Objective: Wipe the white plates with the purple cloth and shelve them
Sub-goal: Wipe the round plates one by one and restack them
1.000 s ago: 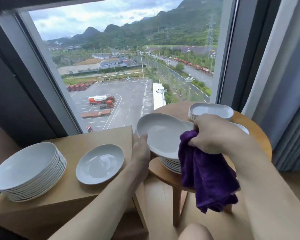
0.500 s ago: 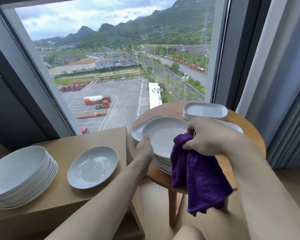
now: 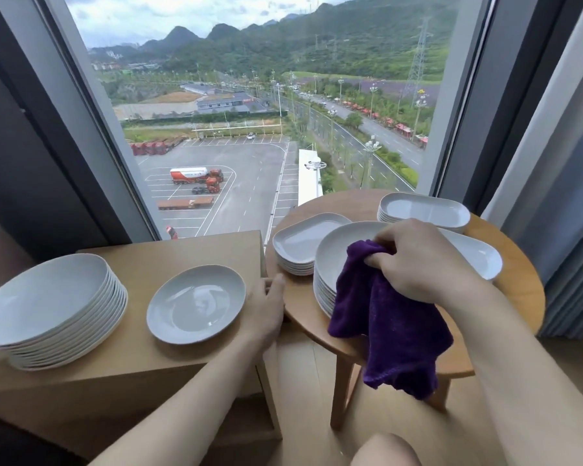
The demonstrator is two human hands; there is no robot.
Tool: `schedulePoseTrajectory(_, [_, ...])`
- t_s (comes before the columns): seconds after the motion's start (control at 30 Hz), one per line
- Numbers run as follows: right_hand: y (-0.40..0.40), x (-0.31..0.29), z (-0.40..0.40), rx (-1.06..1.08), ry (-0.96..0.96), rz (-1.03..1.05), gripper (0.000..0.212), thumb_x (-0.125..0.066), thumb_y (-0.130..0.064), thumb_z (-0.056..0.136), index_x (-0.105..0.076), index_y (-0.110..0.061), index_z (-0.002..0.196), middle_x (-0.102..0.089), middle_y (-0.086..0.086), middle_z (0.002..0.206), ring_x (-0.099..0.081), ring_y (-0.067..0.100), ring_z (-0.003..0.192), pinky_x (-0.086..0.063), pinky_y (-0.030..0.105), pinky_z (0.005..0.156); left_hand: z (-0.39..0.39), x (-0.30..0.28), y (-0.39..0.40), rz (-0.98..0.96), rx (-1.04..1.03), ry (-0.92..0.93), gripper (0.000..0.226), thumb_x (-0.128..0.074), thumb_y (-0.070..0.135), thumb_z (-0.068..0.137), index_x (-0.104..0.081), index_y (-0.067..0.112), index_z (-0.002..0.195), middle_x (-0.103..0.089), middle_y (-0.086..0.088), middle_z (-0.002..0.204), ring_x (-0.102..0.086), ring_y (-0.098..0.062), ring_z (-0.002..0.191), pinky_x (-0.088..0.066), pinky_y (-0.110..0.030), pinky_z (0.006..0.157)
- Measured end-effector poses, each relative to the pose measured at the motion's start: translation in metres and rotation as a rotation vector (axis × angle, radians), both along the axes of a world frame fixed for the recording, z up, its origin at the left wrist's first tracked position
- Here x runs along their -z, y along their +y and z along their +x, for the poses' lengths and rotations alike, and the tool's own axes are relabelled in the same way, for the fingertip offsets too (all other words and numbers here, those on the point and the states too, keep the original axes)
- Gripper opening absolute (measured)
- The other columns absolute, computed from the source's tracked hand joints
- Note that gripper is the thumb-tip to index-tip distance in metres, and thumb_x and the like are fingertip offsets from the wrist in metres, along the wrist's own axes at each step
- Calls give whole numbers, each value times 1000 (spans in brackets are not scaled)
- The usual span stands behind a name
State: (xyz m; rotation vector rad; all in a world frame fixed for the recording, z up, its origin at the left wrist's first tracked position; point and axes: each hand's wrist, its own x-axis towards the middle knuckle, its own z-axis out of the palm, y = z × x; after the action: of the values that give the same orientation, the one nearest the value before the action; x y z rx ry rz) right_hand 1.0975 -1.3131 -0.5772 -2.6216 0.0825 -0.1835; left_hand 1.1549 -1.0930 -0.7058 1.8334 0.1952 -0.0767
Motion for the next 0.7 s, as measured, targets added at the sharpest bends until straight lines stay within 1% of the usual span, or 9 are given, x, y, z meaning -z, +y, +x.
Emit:
schedulePoseTrajectory(0.1, [17,1,-1,-73,-28,45,16,-67,-29,95,-74,-22,82,-69,-6,82,-62,17,80,-54,42,76,-17,23,72,-77,-246,91,24,-50,21,99,-64,6,87,-65,-12,82,-61,-26,76,-45,-35,65])
schedulePoseTrajectory(0.17, [34,6,-1,-121,-61,87,14,-68,-27,95,-74,-19,85,-70,-5,82,-61,15,78,-54,42,76,-26,31,112,-143,-400,173,20,-50,20,100,-63,4,95,-64,-12,80,-63,-26,71,-48,-34,64])
schedulePoseTrajectory(0.23, [54,14,-2,-168,-115,130,13,-68,-24,94,-72,-19,83,-68,-5,76,-59,14,73,-53,41,71,-29,35,140,-228,-479,243,21,-53,25,101,-59,6,108,-66,-14,86,-66,-27,73,-53,-35,64])
schedulePoseTrajectory(0.3, [77,26,-5,-206,-148,184,11,-67,-20,93,-73,-24,85,-68,-10,75,-58,10,71,-48,34,65,-24,39,157,-249,-488,276,29,-58,29,101,-56,6,119,-68,-16,98,-70,-27,79,-58,-35,63])
schedulePoseTrajectory(0.37, [97,41,-9,-231,-161,229,17,-67,-16,92,-75,-31,93,-69,-16,78,-60,7,73,-44,29,65,-13,46,168,-243,-478,294,44,-63,33,98,-52,4,130,-68,-16,110,-75,-28,82,-60,-34,58])
schedulePoseTrajectory(0.43, [113,59,-13,-251,-166,264,25,-68,-12,92,-75,-35,100,-70,-20,83,-62,6,78,-47,31,69,-5,50,174,-240,-457,330,54,-65,33,98,-45,4,138,-65,-15,120,-77,-30,79,-59,-31,51])
schedulePoseTrajectory(0.5, [122,76,-17,-263,-158,290,31,-69,-8,91,-75,-36,104,-71,-22,89,-64,6,83,-52,34,74,2,51,179,-191,-416,349,46,-59,20,100,-44,4,141,-62,-13,125,-77,-33,75,-58,-31,49])
schedulePoseTrajectory(0.57, [127,91,-20,-267,-153,310,36,-69,-3,91,-75,-34,107,-72,-22,94,-66,7,89,-53,33,78,6,50,182,-169,-368,353,40,-50,6,99,-49,6,139,-61,-10,121,-75,-33,83,-61,-35,55])
schedulePoseTrajectory(0.7, [129,105,-22,-249,-163,352,38,-68,4,90,-76,-29,107,-72,-25,98,-67,3,94,-47,13,77,5,49,194,-323,-299,346,42,-50,0,93,-47,7,134,-65,-14,123,-74,-33,98,-66,-44,71])
